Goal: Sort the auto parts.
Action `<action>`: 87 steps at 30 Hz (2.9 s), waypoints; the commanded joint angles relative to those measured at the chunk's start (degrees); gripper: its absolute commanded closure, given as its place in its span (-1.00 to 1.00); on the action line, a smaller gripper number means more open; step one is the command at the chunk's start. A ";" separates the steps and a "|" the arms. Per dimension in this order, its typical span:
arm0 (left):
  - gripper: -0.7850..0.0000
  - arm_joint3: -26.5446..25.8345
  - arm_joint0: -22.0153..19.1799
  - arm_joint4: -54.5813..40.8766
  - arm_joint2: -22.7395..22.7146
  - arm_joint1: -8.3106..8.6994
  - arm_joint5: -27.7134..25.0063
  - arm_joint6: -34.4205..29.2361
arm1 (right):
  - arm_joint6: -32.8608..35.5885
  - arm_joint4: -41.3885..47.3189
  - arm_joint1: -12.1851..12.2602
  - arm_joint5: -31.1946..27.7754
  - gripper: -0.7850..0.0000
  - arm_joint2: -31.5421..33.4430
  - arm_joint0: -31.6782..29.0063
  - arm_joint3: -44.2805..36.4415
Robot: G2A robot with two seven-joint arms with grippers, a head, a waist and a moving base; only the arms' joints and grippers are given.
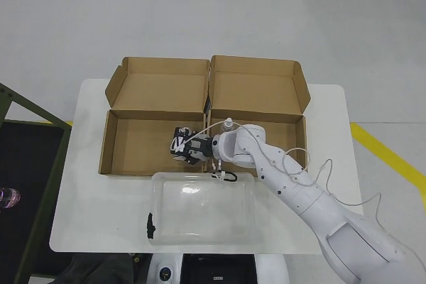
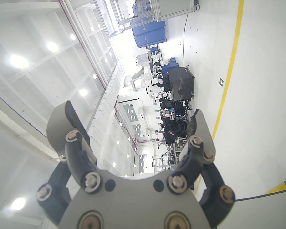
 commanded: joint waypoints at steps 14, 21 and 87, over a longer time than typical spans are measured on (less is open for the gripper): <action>-1.00 0.00 0.00 0.00 0.00 0.00 0.00 0.00 | -0.85 1.01 1.44 -2.28 -0.36 5.30 -2.77 -11.39; -1.00 0.00 0.00 0.00 0.00 0.00 0.00 0.00 | -0.36 0.60 3.84 -4.05 -0.45 11.84 -8.35 -21.35; -1.00 0.00 0.00 0.00 0.00 0.00 0.00 0.00 | -34.59 -14.67 14.81 4.01 -1.00 63.25 -67.44 -46.04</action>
